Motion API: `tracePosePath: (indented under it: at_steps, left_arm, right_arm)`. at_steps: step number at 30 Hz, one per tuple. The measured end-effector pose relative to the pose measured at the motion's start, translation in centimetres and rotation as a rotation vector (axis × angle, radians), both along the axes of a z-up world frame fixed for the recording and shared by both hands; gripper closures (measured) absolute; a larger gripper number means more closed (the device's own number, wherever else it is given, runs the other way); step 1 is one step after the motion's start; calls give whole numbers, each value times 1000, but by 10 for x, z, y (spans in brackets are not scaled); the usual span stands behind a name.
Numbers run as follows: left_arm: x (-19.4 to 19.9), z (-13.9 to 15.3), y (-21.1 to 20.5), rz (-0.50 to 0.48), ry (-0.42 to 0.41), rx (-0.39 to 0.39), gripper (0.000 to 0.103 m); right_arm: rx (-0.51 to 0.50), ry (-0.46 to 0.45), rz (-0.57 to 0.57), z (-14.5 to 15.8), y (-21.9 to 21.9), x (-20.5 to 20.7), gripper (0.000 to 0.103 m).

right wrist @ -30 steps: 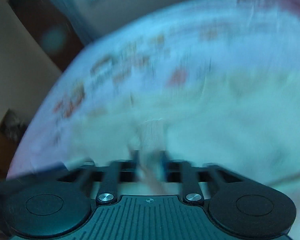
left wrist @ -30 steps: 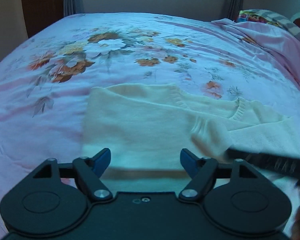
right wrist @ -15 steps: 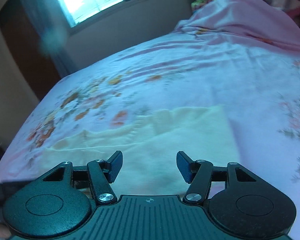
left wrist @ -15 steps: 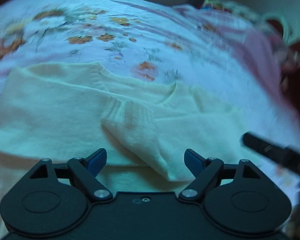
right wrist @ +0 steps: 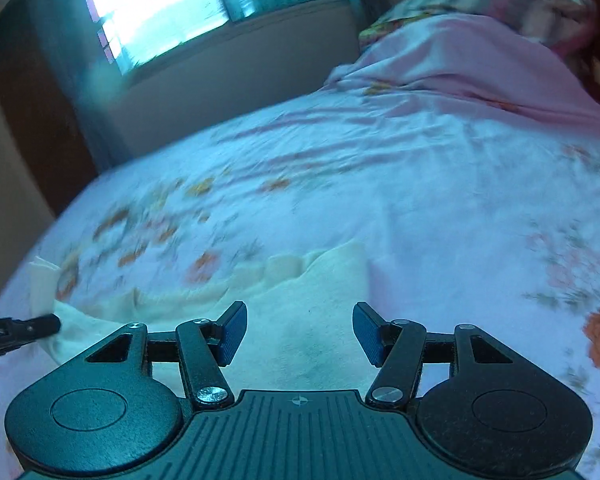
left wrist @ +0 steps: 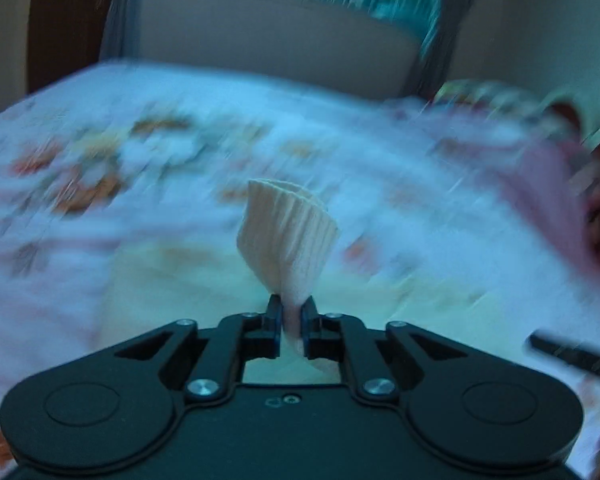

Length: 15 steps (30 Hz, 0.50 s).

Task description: Fold small clothes

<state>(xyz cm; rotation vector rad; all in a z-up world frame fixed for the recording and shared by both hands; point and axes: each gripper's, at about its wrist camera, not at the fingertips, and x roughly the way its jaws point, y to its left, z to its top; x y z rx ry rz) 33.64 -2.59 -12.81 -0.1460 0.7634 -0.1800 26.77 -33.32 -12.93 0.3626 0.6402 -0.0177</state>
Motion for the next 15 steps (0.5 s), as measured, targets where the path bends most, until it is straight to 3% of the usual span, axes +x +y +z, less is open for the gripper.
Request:
tracePosePath:
  at_steps: [1, 3, 5, 8, 10, 15]
  left_arm:
    - [6, -15, 7, 16, 63, 4, 81]
    - [9, -36, 20, 47, 152, 8, 78]
    - [0, -33, 38, 90, 136, -32, 70]
    - [-13, -18, 65, 170, 85, -39, 60]
    - [-18, -11, 77, 202, 72, -28, 58]
    - [-31, 10, 73, 175, 7, -56, 58]
  right_arm:
    - [-30, 27, 32, -7, 11, 7, 44]
    - [-75, 100, 63, -24, 26, 20, 44]
    - [-105, 183, 84, -40, 32, 27, 44]
    - [-144, 182, 121, -39, 34, 23, 44]
    - [-142, 147, 128, -33, 34, 19, 44]
    - [-124, 101, 119, -26, 46, 22, 44]
